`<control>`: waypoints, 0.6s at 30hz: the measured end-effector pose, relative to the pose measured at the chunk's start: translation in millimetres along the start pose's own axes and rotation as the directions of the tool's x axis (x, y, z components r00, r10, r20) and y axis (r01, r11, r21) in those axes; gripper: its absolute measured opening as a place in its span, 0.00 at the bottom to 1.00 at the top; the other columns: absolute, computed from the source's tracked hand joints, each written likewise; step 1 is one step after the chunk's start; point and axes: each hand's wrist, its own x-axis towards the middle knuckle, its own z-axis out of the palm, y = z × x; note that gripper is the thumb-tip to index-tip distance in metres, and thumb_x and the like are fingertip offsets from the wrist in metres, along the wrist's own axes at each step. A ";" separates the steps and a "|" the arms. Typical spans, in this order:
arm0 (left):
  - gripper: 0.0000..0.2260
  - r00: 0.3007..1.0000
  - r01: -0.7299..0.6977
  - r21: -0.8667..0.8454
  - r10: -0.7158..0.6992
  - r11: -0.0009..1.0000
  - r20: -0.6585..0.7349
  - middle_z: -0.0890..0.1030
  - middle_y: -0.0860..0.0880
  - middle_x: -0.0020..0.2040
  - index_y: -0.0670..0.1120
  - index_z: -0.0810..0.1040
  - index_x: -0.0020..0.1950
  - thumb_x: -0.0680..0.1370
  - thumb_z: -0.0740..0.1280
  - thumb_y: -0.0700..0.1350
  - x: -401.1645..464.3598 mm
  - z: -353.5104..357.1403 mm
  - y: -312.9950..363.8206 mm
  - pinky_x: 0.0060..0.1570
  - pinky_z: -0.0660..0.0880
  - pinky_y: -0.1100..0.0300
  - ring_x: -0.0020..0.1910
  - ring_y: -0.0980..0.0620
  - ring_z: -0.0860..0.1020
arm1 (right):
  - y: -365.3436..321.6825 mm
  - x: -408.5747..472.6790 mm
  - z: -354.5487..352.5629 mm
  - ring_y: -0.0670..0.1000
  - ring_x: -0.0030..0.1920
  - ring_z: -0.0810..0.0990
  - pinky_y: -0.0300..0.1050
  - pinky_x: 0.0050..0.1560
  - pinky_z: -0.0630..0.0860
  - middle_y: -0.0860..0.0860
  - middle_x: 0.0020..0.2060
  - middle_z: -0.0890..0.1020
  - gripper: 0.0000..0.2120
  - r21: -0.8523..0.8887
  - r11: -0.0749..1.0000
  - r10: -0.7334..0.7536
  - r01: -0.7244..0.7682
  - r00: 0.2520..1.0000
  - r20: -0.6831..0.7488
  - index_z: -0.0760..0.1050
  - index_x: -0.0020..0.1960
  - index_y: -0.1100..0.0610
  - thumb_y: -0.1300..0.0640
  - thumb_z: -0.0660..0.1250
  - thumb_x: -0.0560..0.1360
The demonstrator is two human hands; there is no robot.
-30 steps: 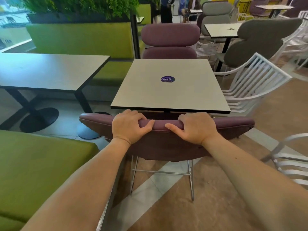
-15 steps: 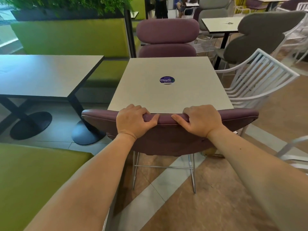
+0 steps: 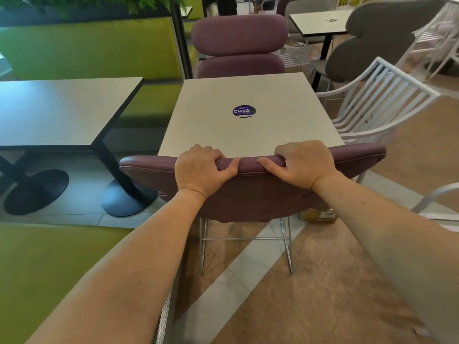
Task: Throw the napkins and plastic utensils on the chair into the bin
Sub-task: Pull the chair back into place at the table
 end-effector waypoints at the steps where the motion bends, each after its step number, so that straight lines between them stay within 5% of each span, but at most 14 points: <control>1: 0.24 1.000 0.001 0.004 -0.001 1.000 0.009 0.79 0.54 0.33 0.53 0.82 0.36 0.75 0.56 0.68 -1.4 -1.9 0.2 0.33 0.66 0.59 0.36 0.51 0.75 | -1.4 -1.4 -1.5 0.53 0.34 0.78 0.43 0.32 0.61 0.48 0.32 0.80 0.34 0.009 1.000 0.008 -0.008 1.000 0.010 0.72 0.33 0.52 0.27 0.41 0.74; 11: 0.23 0.984 0.105 0.074 -0.115 0.992 0.138 0.78 0.51 0.46 0.51 0.78 0.46 0.78 0.50 0.65 -5.2 -8.3 8.3 0.50 0.68 0.51 0.47 0.49 0.74 | -18.9 5.7 -9.0 0.53 0.33 0.76 0.44 0.33 0.63 0.49 0.29 0.77 0.34 0.013 0.985 0.165 -0.170 0.970 0.179 0.73 0.30 0.53 0.30 0.45 0.76; 18: 0.20 0.930 0.203 0.106 -0.226 0.973 0.291 0.76 0.49 0.56 0.49 0.76 0.56 0.82 0.49 0.58 -5.1 -22.6 10.6 0.60 0.66 0.49 0.57 0.48 0.71 | -34.3 40.2 -14.4 0.54 0.39 0.75 0.46 0.39 0.65 0.53 0.38 0.79 0.26 0.149 0.980 0.052 -0.128 0.900 0.433 0.73 0.33 0.53 0.41 0.48 0.80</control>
